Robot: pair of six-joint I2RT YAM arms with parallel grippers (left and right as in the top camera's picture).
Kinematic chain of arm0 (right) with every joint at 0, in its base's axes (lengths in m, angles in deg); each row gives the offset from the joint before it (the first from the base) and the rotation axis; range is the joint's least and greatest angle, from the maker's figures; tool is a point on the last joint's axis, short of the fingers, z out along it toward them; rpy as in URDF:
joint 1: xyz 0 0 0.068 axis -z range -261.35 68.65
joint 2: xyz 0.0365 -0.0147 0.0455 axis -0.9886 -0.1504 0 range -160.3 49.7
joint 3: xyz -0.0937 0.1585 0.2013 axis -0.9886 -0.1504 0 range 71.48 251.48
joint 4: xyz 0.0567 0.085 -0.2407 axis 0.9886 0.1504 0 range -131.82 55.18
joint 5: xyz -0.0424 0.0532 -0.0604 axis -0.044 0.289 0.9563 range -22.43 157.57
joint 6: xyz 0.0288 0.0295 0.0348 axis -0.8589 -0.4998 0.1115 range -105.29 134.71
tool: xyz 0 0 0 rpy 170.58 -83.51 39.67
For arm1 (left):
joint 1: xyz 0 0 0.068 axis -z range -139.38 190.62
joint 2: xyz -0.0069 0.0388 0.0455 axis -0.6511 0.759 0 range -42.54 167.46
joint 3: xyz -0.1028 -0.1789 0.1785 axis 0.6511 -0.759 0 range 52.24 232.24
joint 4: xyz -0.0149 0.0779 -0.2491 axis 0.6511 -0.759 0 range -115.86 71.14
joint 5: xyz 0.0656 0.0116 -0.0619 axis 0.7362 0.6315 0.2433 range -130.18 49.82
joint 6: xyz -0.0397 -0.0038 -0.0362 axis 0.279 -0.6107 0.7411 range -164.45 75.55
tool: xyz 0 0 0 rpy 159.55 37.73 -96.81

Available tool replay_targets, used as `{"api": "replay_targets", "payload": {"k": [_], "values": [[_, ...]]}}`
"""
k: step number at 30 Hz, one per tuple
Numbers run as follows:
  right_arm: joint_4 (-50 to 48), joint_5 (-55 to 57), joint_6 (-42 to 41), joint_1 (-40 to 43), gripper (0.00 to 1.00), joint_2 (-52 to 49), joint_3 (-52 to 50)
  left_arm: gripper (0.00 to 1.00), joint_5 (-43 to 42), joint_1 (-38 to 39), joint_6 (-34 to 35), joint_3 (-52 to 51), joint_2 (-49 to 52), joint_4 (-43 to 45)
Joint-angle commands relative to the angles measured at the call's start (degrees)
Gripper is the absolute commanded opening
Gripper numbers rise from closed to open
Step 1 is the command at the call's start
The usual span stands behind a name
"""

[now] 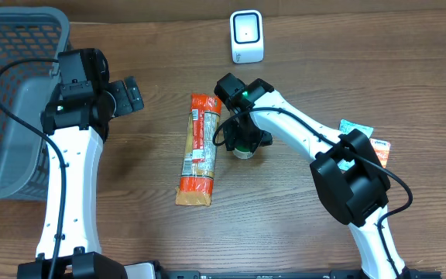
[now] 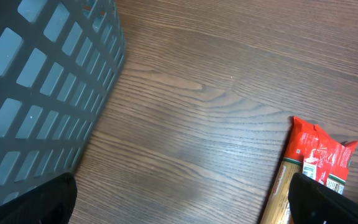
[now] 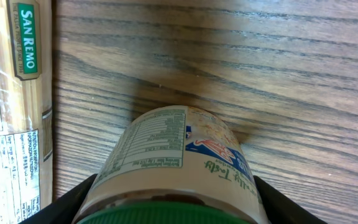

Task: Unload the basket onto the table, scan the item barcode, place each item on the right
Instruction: 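Lift the green-capped jar with the right gripper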

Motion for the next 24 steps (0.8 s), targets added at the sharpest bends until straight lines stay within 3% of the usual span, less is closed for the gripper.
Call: {"api": "replay_targets", "payload": {"k": [1,2,3,4,10,13,19,24], "values": [[-0.79,-0.70,1.11,-0.20,0.71,0.09,-0.09,1.00,0.31,-0.17,-1.07,0.57,0.57,0.24],[-0.81,-0.70,1.11,-0.20,0.77,0.09,-0.09,1.00,0.31,-0.15,-1.07,0.57,0.57,0.22],[-0.76,-0.72,1.09,-0.20,0.99,0.09,-0.09,1.00,0.31,-0.15,-1.07,0.57,0.57,0.22],[-0.79,-0.72,1.09,-0.20,1.00,0.09,-0.09,1.00,0.31,-0.15,-1.07,0.57,0.57,0.22],[-0.37,-0.72,1.09,-0.20,1.00,0.09,-0.09,1.00,0.31,-0.15,-1.07,0.57,0.57,0.24],[-0.39,-0.68,1.09,-0.20,0.89,0.09,-0.09,1.00,0.31,-0.15,-1.07,0.57,0.57,0.22],[-0.15,-0.70,1.11,-0.20,0.80,0.09,-0.09,1.00,0.31,-0.15,-1.07,0.59,0.57,0.22],[-0.17,-0.48,1.07,-0.20,0.79,0.09,-0.09,1.00,0.31,-0.15,-1.07,0.57,0.57,0.24]]}}
